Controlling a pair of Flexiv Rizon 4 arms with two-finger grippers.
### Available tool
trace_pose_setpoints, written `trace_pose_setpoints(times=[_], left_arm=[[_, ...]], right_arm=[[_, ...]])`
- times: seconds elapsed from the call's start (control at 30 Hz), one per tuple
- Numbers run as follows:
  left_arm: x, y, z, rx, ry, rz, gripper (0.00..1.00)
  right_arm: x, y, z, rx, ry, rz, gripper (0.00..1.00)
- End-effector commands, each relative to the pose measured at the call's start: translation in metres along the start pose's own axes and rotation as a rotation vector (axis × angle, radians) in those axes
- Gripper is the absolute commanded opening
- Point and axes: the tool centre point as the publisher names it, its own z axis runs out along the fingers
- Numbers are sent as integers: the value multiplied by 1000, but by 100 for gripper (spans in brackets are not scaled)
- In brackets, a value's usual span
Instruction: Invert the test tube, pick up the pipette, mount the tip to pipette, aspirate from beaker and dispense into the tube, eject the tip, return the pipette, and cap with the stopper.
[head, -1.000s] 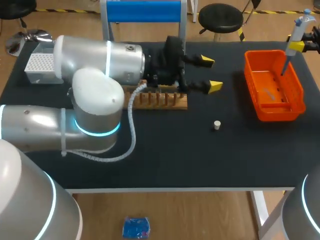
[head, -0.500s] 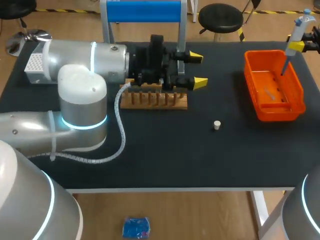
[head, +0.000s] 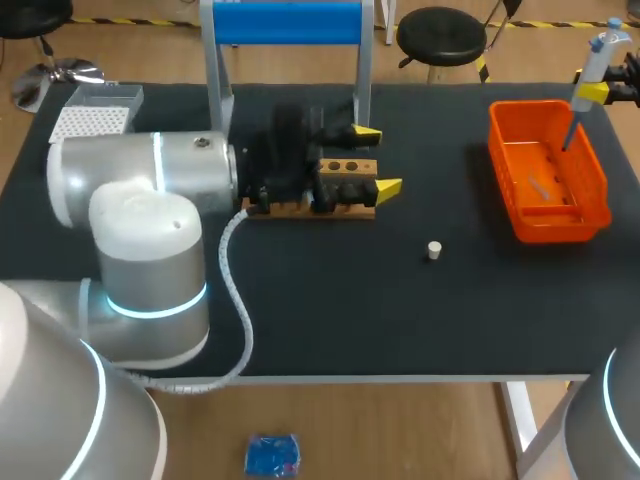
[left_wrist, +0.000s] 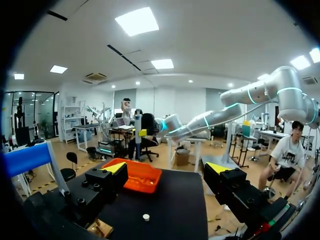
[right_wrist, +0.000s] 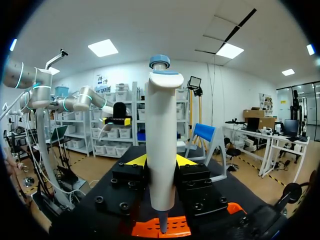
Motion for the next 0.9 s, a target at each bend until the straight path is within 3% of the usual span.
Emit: trace_pose_setpoints(times=[0.03,0.9], left_arm=[[2,3,-5,66,-33,0,100],[-22,11,-13,33,-45,6,100]], right_arm=[[-1,1,-1,2,4,1,0],[-1,1,-1,2,4,1,0]])
